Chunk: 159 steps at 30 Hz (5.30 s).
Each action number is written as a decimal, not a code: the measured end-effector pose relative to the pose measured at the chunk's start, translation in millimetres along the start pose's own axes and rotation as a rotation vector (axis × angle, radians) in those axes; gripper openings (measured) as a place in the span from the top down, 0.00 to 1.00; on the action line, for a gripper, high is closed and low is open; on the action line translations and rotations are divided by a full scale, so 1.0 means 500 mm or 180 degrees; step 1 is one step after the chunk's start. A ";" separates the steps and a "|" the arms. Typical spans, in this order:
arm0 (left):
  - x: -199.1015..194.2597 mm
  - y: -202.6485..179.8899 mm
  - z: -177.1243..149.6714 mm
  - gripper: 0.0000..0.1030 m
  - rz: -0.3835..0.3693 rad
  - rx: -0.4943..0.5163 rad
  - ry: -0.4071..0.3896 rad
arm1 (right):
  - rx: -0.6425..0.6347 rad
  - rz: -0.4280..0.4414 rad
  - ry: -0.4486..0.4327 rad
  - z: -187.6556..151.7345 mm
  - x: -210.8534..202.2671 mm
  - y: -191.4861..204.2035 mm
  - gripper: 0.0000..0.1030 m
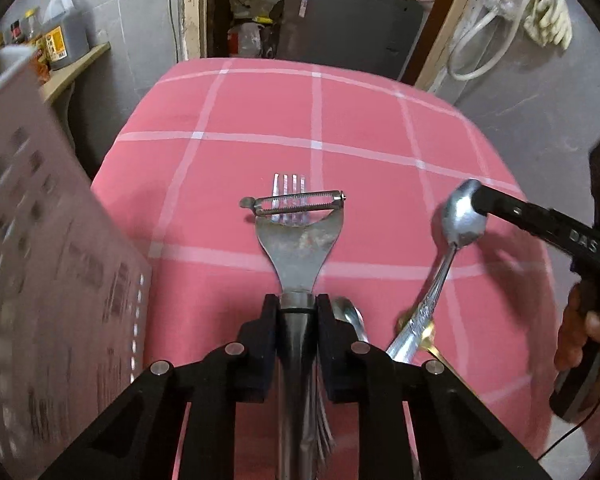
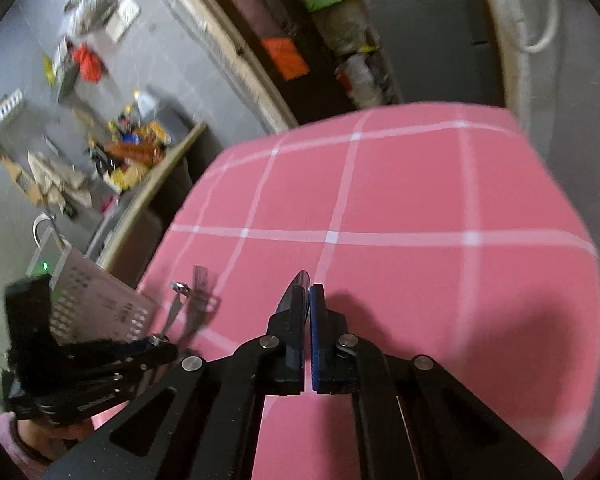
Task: Organize utensils
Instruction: 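Lift the peeler with the left tool and carry it over the basket, then lower the peeler into the white basket and open the left tool, then move the left tool back over the remaining spoons and fork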
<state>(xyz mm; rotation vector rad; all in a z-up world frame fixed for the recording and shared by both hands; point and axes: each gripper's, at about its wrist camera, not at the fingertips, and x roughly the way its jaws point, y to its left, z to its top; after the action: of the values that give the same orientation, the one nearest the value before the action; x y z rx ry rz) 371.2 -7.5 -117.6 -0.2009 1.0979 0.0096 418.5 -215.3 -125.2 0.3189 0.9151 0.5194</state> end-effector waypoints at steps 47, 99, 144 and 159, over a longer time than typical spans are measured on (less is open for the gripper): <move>-0.338 0.310 0.069 0.83 -0.1332 -0.0398 -0.2232 | -0.1312 -0.0507 -0.1360 0.031 -0.240 0.559 0.99; -0.339 0.310 -0.017 0.52 -0.1032 0.0151 -0.1939 | -0.1187 -0.0127 -0.0540 -0.017 -0.073 0.552 0.91; -0.345 0.047 -0.250 0.00 -0.0067 -0.0015 -0.1953 | -0.0929 -0.0939 -0.1248 -0.162 -0.349 0.191 0.01; -0.250 0.059 -0.331 0.01 -0.0544 -0.0329 -0.0968 | -0.0795 -0.0488 -0.0333 -0.224 -0.214 0.130 0.02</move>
<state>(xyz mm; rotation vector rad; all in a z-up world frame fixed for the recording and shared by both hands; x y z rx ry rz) 164.9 5.5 -84.6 -0.3732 0.7751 -0.0545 254.7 -215.6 -87.6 0.0481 0.7568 0.4651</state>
